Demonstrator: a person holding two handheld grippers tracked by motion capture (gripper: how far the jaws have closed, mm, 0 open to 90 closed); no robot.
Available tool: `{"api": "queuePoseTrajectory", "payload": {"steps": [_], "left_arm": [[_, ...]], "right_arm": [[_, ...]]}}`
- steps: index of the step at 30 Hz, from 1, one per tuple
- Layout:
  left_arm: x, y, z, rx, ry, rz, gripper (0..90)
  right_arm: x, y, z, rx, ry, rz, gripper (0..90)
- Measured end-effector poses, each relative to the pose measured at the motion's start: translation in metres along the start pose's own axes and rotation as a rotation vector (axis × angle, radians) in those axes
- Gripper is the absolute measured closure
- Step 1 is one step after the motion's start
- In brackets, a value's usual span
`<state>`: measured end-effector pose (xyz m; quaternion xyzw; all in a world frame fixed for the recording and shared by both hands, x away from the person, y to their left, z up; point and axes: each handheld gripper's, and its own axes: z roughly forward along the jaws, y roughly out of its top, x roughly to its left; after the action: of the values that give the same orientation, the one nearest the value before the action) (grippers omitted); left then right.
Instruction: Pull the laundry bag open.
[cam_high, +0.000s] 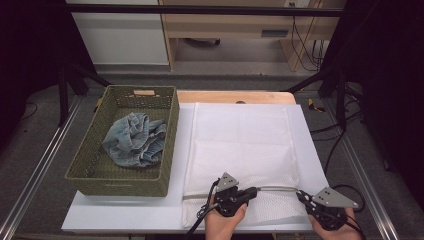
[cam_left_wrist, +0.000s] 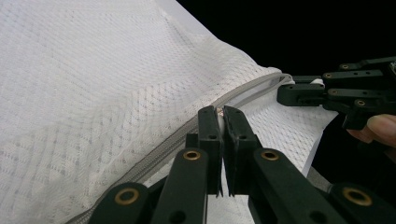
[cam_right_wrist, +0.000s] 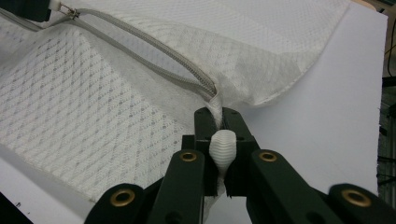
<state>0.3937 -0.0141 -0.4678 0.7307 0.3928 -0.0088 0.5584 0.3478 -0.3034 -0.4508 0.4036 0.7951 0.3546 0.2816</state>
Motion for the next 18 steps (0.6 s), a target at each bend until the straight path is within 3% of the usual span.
{"api": "queuePoseTrajectory", "payload": {"steps": [14, 18], "left_arm": [[0.007, 0.001, -0.013, -0.009, 0.017, 0.015, 86.9], [0.013, 0.001, -0.016, -0.013, 0.018, 0.0, 86.9]], "right_arm": [[0.0, -0.001, 0.0, 0.005, 0.0, 0.001, 86.5], [0.0, -0.001, 0.0, 0.004, 0.006, -0.002, 86.5]]}}
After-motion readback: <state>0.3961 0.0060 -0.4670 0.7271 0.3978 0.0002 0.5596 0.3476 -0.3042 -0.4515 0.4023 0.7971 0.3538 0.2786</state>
